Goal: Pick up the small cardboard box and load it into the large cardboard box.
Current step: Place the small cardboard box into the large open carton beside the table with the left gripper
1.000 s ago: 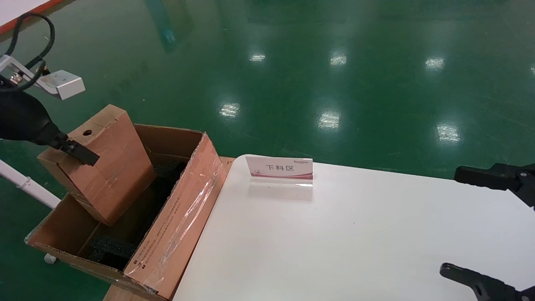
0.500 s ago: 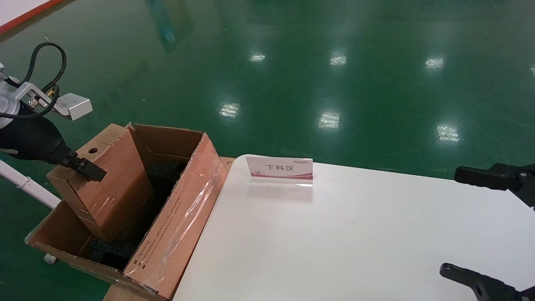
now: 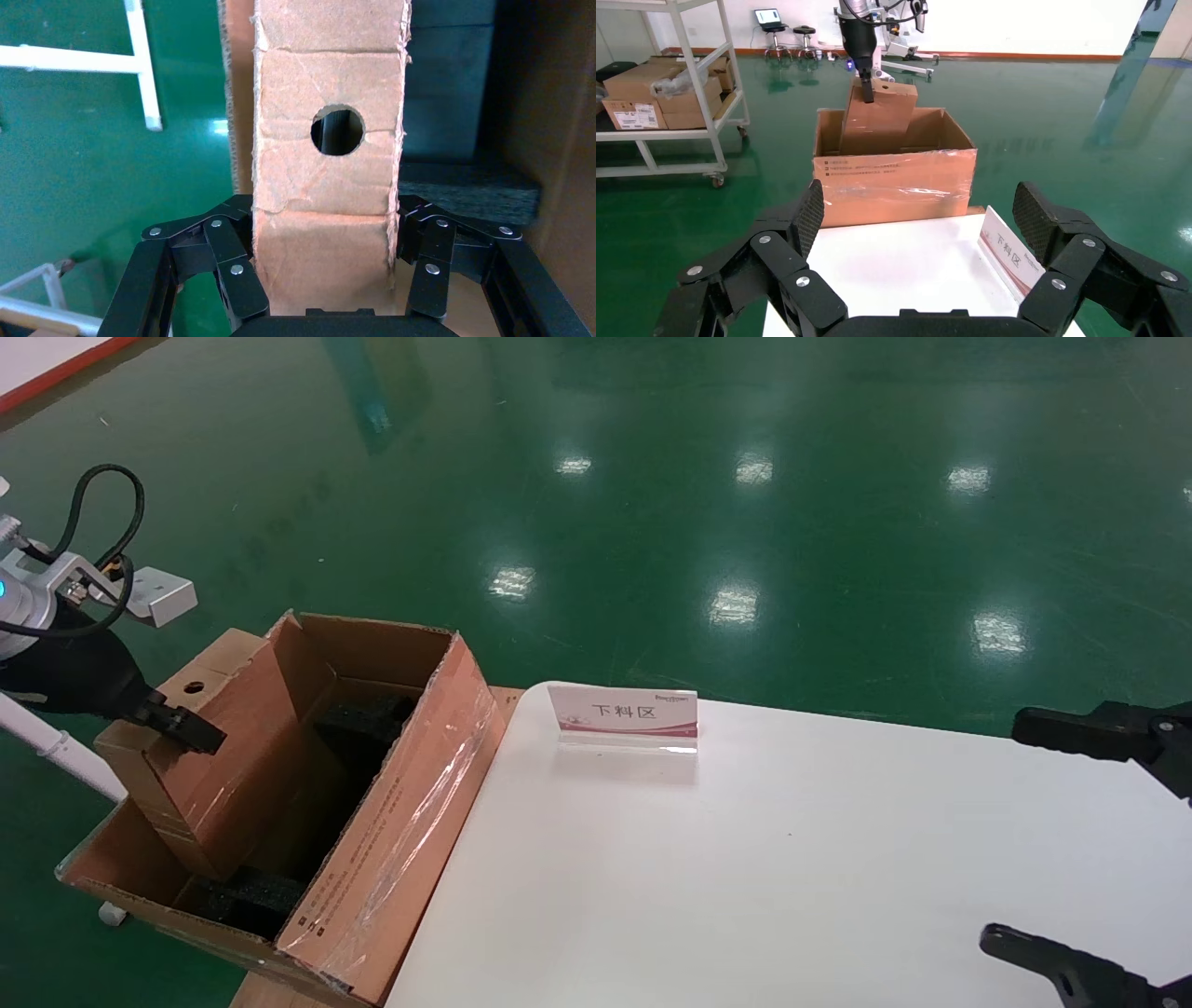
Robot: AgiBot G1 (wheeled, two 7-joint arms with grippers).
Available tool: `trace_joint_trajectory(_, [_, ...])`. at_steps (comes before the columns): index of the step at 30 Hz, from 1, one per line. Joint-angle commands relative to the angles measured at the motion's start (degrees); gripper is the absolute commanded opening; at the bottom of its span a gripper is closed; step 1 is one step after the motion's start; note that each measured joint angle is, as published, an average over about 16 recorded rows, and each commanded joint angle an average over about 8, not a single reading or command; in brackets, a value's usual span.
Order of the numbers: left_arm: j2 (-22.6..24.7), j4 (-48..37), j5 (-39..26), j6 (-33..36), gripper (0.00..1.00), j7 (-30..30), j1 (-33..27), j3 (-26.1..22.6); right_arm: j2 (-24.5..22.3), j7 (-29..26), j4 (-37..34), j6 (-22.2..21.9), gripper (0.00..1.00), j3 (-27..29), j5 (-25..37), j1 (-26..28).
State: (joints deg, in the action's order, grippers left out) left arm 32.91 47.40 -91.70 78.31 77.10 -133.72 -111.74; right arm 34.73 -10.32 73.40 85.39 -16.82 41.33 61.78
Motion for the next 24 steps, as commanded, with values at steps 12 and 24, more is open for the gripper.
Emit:
trace_joint_trajectory(12, [-0.7, 0.8, -1.4, -4.4, 0.0, 2.1, 3.0, -0.7, 0.0, 0.0, 0.0, 0.0, 1.0, 0.0, 0.0, 0.0])
trace_joint_trajectory(24, [-1.9, 3.5, -2.5, -8.2, 0.0, 5.4, 4.3, -0.9, 0.0, 0.0, 0.0, 0.0, 1.0, -0.1, -0.1, 0.0])
